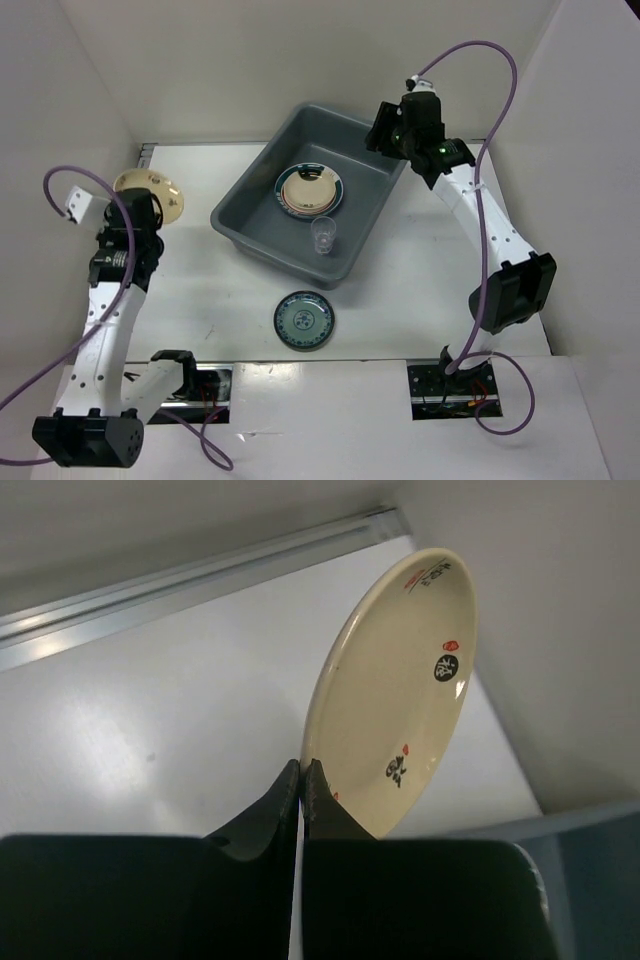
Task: Place the mixed dishes into the plastic bin
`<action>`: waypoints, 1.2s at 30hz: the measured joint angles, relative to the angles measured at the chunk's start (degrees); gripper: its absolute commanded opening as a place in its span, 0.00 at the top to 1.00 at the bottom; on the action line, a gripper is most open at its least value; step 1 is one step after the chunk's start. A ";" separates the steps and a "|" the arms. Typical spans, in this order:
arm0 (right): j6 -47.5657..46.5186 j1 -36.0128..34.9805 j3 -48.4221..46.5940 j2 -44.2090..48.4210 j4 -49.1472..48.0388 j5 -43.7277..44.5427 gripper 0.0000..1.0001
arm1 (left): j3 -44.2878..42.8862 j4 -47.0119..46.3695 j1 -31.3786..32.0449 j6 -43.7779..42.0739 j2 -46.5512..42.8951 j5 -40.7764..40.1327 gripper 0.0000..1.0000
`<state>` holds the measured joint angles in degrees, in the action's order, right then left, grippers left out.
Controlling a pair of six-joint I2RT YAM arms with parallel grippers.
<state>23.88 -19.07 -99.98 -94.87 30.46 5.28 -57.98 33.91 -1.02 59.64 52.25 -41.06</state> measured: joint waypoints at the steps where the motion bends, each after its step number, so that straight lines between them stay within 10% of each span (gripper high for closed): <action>1: 0.00 0.00 0.07 0.17 -0.07 0.07 0.38 | -1.86 -2.19 -0.04 -1.33 1.14 1.44 1.00; 10: -0.22 0.00 0.85 0.61 -0.28 0.48 0.26 | -12.11 -22.12 8.63 -4.26 19.34 21.38 1.00; 21: -0.37 0.59 8.50 8.44 -0.59 2.95 0.22 | -18.27 -23.19 15.91 -7.65 43.36 37.40 1.00; 36: -0.42 1.09 10.86 10.93 -0.87 5.46 0.22 | -29.35 -25.22 19.54 -8.50 61.42 37.88 1.00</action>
<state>23.46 -17.98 -89.12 -83.94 29.58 10.74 -87.33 8.69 18.52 51.13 113.67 -3.18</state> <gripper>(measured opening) 0.776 0.009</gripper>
